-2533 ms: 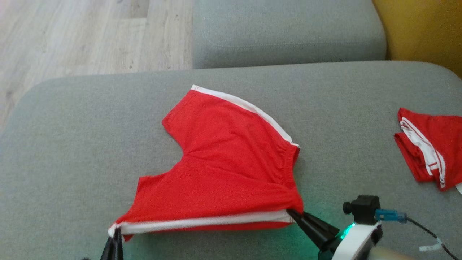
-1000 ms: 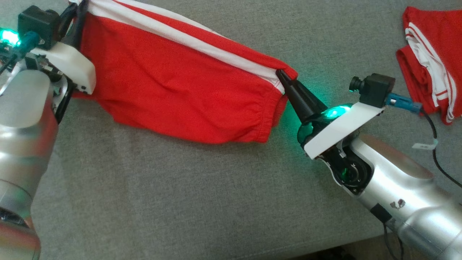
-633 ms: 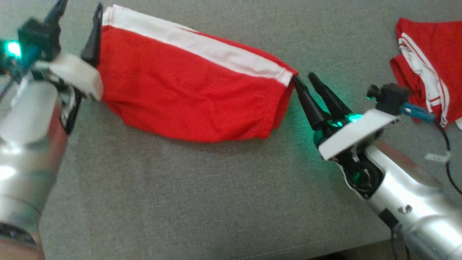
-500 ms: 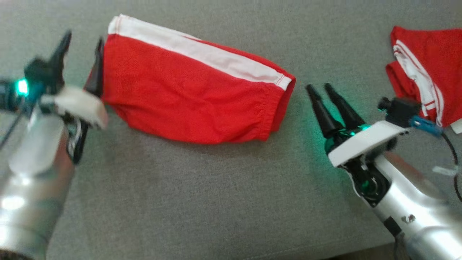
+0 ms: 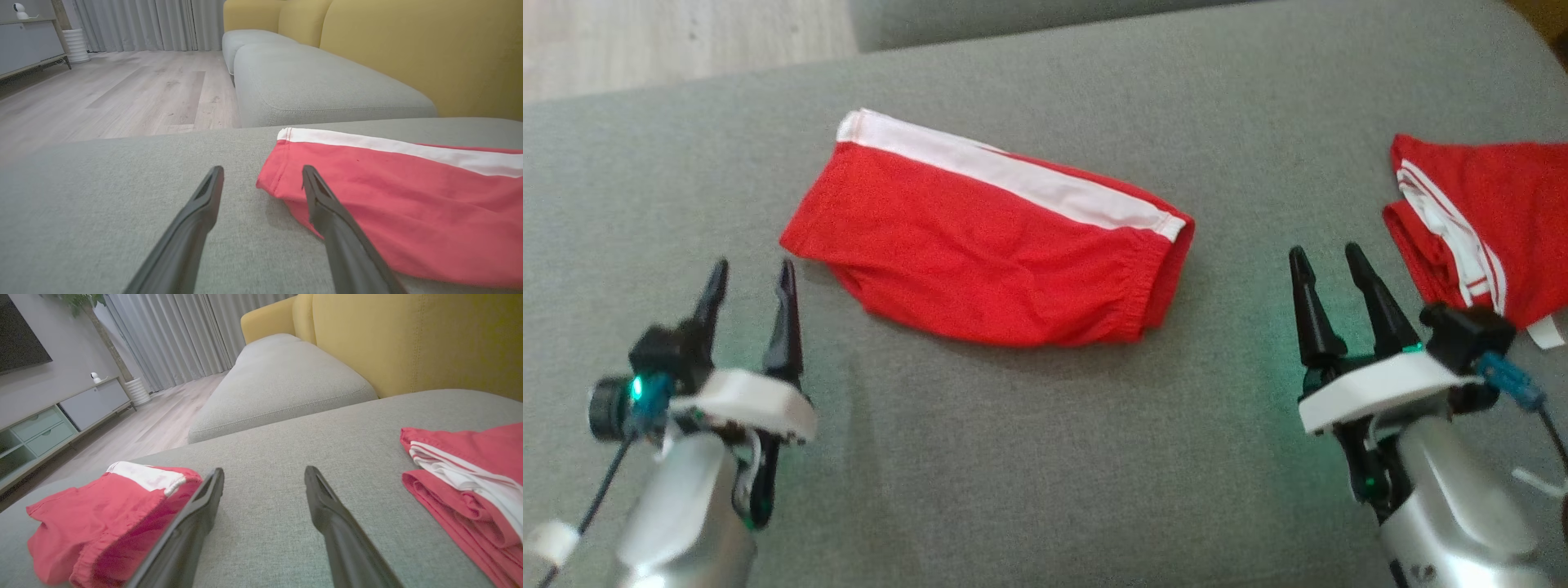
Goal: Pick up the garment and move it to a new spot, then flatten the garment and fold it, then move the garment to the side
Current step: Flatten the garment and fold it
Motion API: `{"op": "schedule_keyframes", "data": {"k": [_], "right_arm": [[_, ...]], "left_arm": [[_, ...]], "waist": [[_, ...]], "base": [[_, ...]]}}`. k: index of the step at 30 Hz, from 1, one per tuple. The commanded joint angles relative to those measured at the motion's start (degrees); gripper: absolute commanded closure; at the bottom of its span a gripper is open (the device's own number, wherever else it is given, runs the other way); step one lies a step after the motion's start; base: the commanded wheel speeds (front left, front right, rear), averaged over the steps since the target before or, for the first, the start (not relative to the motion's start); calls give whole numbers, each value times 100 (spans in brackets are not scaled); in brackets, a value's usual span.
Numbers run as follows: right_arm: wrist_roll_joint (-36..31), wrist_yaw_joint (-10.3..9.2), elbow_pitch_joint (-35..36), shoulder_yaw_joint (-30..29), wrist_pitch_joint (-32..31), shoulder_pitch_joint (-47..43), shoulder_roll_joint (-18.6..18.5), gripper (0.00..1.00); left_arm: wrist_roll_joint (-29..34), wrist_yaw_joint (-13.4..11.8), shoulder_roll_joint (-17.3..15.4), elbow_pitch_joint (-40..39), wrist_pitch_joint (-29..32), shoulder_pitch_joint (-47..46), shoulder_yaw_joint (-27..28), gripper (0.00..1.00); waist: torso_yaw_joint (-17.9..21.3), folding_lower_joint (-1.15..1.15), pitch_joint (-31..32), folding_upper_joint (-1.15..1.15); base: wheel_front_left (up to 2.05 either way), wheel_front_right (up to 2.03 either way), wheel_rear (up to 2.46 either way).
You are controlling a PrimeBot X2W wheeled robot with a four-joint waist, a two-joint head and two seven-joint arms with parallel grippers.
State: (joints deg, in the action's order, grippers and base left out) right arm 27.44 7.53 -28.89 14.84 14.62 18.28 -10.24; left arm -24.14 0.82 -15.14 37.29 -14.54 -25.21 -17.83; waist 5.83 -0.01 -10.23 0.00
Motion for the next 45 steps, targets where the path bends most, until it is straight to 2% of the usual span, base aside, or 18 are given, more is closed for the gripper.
{"op": "schedule_keyframes", "data": {"k": [1, 7, 13, 19, 24, 30, 34, 39, 45], "right_arm": [[-294, -4, 224, -88, 38, -61, 118, 0], [-1061, -4, 273, -631, 38, -437, 447, 0], [-1459, -4, 185, -959, 38, -719, 602, 0], [-1663, -4, 202, -1095, 38, -719, 655, 0], [-1825, -4, 316, -1119, 38, -535, 669, 0], [-1895, -4, 449, -1206, 38, -290, 653, 0], [-1946, -4, 544, -1244, 38, -120, 648, 0], [-1960, -4, 660, -1236, 38, 28, 649, 0], [-1931, -4, 716, -1286, 38, 77, 666, 0]], "left_arm": [[105, 48, -78, -268, -45, -11, 386, 0], [383, 169, 323, -548, -45, 666, 1036, 0], [684, 339, 700, -686, -45, 1156, 1529, 0], [913, 450, 870, -699, -46, 1123, 1769, 0], [1050, 566, 886, -568, -46, 639, 1863, 0], [1057, 652, 708, 58, -46, -409, 1689, 0], [961, 663, 558, 781, -44, -1050, 1467, 0], [543, 665, 412, 1511, 7, -1745, 964, 0], [32, 666, 239, 2090, 158, -2120, 493, 0]], "waist": [[-119, 1, 180, 0], [-220, 1, 463, 0], [-260, 1, 582, 0], [-253, 1, 420, 0], [-194, 1, 64, 0], [-76, 1, -429, 0], [76, 1, -697, 0], [253, 1, -982, 0], [373, 1, -1160, 0]], "base": [[0, 0, 0], [0, 0, 0], [0, 0, 0], [0, 0, 0], [0, 0, 0], [0, 0, 0], [0, 0, 0], [0, 0, 0], [0, 0, 0]]}}
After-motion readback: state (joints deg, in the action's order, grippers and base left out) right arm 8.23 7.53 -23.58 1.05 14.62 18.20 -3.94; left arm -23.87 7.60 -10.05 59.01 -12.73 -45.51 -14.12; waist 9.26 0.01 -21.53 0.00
